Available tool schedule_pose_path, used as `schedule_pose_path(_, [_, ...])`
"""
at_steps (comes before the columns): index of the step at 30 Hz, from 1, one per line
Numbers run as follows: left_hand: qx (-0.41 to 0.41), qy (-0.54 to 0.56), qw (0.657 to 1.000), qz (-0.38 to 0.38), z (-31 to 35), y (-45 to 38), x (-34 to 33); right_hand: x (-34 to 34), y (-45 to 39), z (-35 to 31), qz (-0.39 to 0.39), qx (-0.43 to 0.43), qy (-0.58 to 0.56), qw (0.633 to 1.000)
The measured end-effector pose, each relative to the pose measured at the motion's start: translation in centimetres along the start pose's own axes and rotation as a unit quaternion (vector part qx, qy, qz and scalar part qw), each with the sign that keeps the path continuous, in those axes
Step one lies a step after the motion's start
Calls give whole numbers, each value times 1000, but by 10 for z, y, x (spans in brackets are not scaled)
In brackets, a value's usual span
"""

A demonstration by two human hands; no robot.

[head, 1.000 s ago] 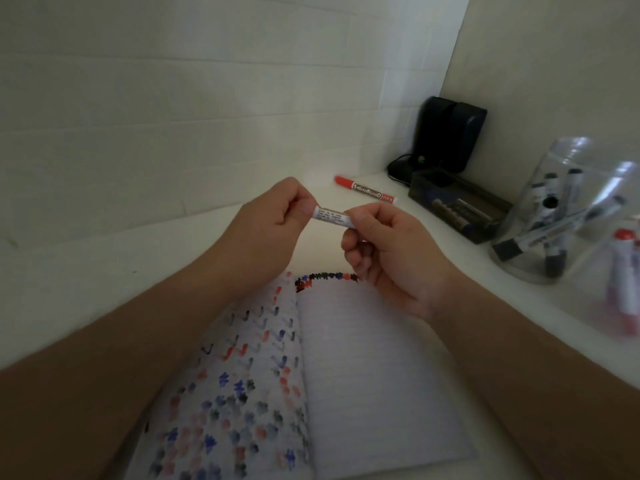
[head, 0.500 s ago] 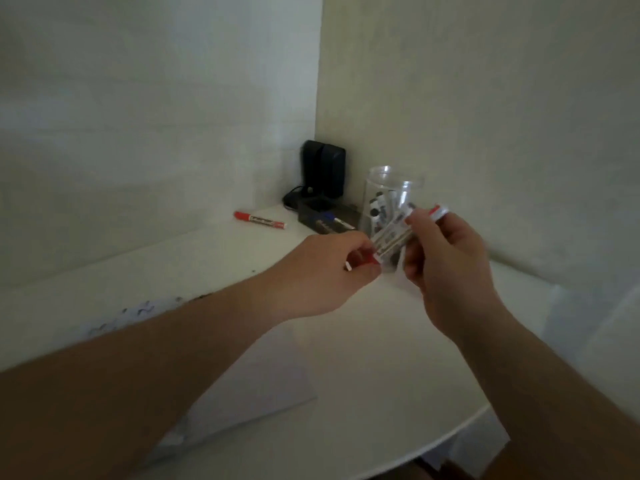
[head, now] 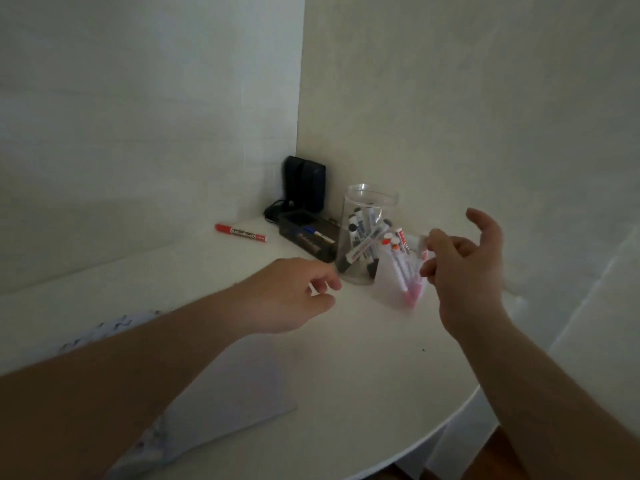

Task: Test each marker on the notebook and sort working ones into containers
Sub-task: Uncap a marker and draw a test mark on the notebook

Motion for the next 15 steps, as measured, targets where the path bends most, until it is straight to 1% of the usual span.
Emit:
schedule_pose_path(2, [10,-11,1000,-6,-23,11,8,-23,12,-2,-32,30,32,999])
schedule_pose_path(4, [17,-36,999,-6,-49,24,20,-60,25,3,-121,34,64,990])
schedule_pose_path(6, [37,-60,998,3,-79,35,34,-105,40,14,-226,18,106,968])
schedule_pose_path(8, [68,-62,996,17,-110,44,47,-152,48,31,-294,0,153,944])
schedule_pose_path(11, [111,-37,992,45,-149,56,65,-218,46,56,-337,13,204,919])
schedule_pose_path(13, [132,-12,988,73,-174,63,69,-254,32,72,-331,47,257,907])
schedule_pose_path(15, [144,29,982,118,-192,68,67,-283,10,87,-324,71,326,885])
Point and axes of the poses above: each hand's wrist, its own y-axis away from the middle knuckle, its own x-axis out of the back of the hand, z = x × y, the point moved 4 cm from there along -y, towards the middle knuckle, and after that the axes turned 3 degrees about -z, right-handed, at the moved point
